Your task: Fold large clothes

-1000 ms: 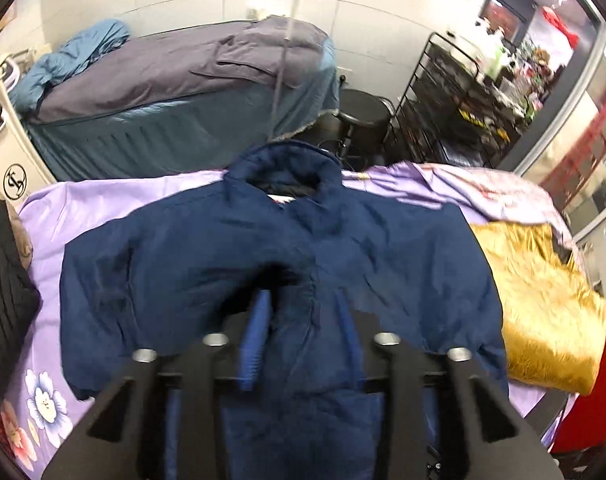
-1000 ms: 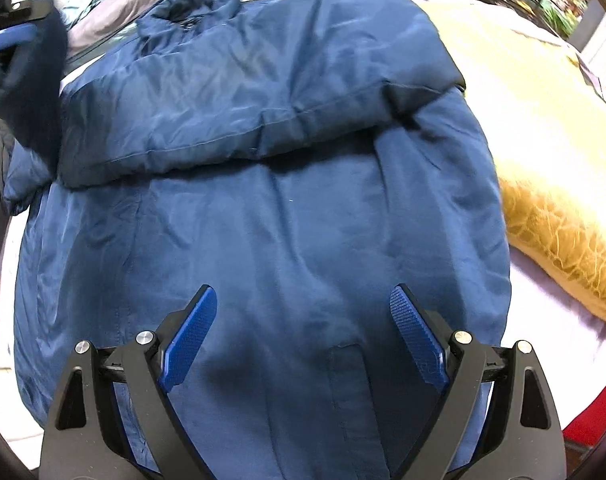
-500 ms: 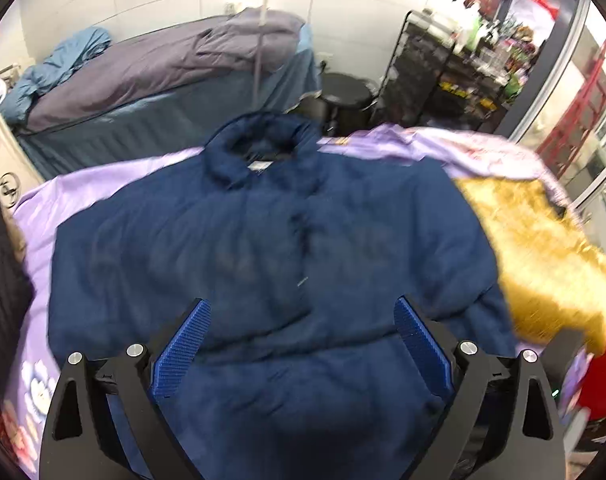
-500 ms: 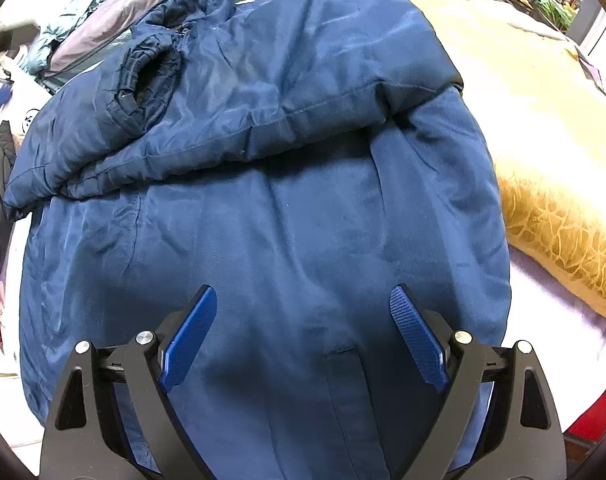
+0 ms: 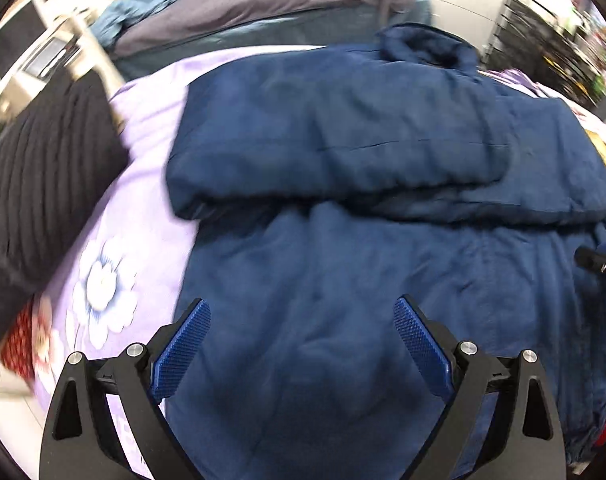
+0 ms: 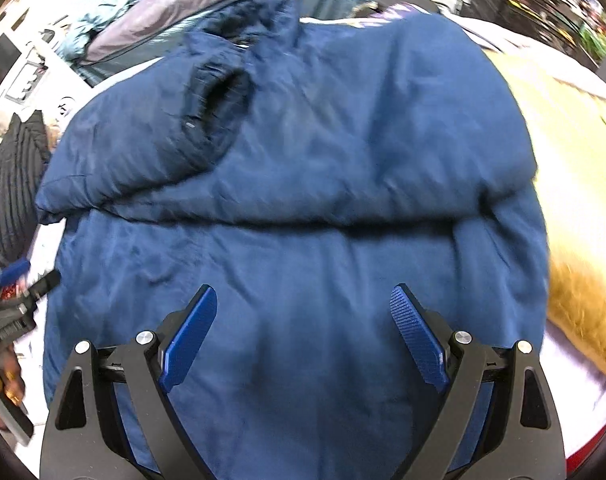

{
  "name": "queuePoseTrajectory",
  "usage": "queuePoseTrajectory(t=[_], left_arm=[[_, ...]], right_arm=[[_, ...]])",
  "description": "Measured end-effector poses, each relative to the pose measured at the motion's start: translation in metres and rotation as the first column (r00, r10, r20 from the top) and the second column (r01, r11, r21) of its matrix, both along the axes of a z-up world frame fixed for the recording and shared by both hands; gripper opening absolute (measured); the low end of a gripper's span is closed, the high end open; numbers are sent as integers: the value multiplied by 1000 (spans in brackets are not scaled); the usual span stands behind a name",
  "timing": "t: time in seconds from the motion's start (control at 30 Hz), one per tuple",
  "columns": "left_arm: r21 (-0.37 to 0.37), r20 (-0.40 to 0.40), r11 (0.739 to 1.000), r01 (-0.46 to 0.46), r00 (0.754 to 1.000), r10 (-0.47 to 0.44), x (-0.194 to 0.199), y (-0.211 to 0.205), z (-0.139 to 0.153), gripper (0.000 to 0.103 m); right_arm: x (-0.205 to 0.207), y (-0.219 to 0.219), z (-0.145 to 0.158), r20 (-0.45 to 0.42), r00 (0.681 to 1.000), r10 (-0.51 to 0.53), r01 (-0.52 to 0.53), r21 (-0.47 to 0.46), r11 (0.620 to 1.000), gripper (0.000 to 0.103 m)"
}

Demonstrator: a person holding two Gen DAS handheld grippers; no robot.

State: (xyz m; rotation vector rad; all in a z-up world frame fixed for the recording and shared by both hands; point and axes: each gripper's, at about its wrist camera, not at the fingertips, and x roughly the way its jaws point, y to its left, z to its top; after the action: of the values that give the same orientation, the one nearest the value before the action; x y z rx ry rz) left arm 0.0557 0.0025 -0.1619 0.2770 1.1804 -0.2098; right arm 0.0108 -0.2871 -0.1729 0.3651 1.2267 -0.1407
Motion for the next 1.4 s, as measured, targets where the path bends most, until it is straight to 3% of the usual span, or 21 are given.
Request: queuePoseTrajectory(t=[0.23,0.57,0.83,0.87,0.9,1.0,1.1,1.27,1.33,1.4], left_arm=[[-27,-13,996,-82,997,81,-4,18,-10,91],[-45,-20,993,-107,994,107,-4,14,-20,96],[-25,-36,993,-114,993,113,-5,19,-23,96],[-23,-37,993,-115,993,114,-4,20,-23,96],[-19,-36,993,-115,993,114,-3,20,-22,96],[-14,-30,994,-111,993,110,-1,20,-20,96],[-10,-23,994,-106,994,106,0,19,-18,96],[-14,-37,994,-112,993,112,-3,18,-20,96],[-10,-44,994,-106,993,105,-4,16,-23,96],[-4,-49,995,-97,994,97,-5,14,-25,96]], right_arm=[[48,17,10,29,997,75,-76,3,997,88],[78,18,5,21,998,63,-64,27,998,88],[109,26,2,92,994,50,-60,109,992,87],[114,28,-1,94,994,51,-62,111,992,85],[118,30,-3,89,995,55,-65,111,992,75],[131,35,-13,62,995,81,-90,158,983,29],[127,31,-2,103,993,56,-68,125,990,20],[103,18,25,174,984,35,-32,-20,999,17],[93,6,23,164,987,4,4,-49,999,17],[87,-6,7,98,995,-20,25,-48,999,17]])
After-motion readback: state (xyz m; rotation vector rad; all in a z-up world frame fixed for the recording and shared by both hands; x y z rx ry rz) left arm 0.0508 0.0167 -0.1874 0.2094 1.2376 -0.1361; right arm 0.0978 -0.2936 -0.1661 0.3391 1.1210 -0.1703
